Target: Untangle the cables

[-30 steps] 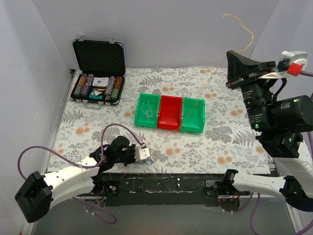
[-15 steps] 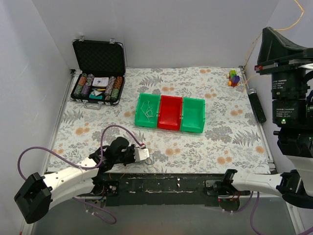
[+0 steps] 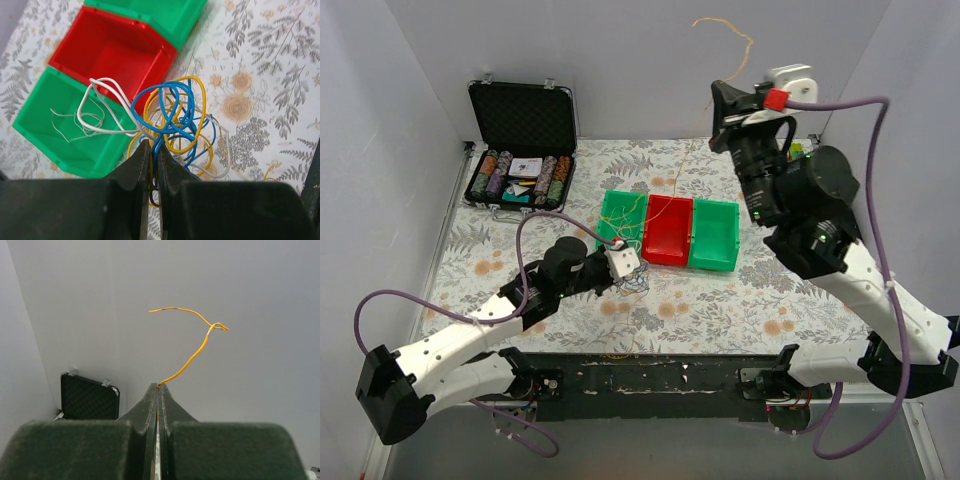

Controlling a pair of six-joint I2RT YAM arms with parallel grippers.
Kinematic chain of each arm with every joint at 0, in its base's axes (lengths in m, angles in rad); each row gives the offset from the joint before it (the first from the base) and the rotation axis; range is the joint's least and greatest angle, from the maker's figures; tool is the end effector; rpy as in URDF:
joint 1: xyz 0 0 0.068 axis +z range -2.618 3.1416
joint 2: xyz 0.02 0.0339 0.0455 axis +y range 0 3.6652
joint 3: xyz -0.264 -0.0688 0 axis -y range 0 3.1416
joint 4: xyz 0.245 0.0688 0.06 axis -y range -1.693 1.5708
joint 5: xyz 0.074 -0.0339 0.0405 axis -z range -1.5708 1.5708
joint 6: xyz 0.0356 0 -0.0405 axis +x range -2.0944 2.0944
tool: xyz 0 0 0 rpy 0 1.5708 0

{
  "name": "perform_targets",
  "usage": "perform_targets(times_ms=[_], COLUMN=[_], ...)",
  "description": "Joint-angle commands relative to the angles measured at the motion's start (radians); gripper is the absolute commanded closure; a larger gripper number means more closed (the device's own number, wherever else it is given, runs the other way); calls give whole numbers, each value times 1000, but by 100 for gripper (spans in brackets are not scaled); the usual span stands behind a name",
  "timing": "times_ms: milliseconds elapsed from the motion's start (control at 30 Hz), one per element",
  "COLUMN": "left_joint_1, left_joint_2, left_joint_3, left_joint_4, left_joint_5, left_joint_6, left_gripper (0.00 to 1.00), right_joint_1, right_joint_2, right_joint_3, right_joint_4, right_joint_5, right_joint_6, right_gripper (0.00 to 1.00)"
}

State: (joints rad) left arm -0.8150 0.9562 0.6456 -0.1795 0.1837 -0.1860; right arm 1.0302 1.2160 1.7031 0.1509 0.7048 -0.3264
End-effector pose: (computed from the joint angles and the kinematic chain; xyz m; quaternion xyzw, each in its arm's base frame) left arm 0.1431 -0.1613 0.2601 0.3090 0.7974 -0.3148 0.4117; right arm 0.1216 0.1578 0.5890 -0.0248 0.5221 0.1433 0.8404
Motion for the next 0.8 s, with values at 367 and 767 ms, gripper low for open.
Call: perform_targets(times_ms=[367, 767], left_joint_1=[-3, -3], left_joint_2=[-82, -131], left_joint_3=[76, -18], left_joint_4=[-253, -250], left_joint_5=[186, 168], left_joint_6=[-23, -3], left_gripper=[100, 100], right_joint_1=[-186, -263], right_joint_2=[108, 180], right_joint_3=[-5, 47], right_joint_4=[-1, -19], right_joint_5=[-159, -228], right_joint_6=[170, 213], right_gripper=[99, 99])
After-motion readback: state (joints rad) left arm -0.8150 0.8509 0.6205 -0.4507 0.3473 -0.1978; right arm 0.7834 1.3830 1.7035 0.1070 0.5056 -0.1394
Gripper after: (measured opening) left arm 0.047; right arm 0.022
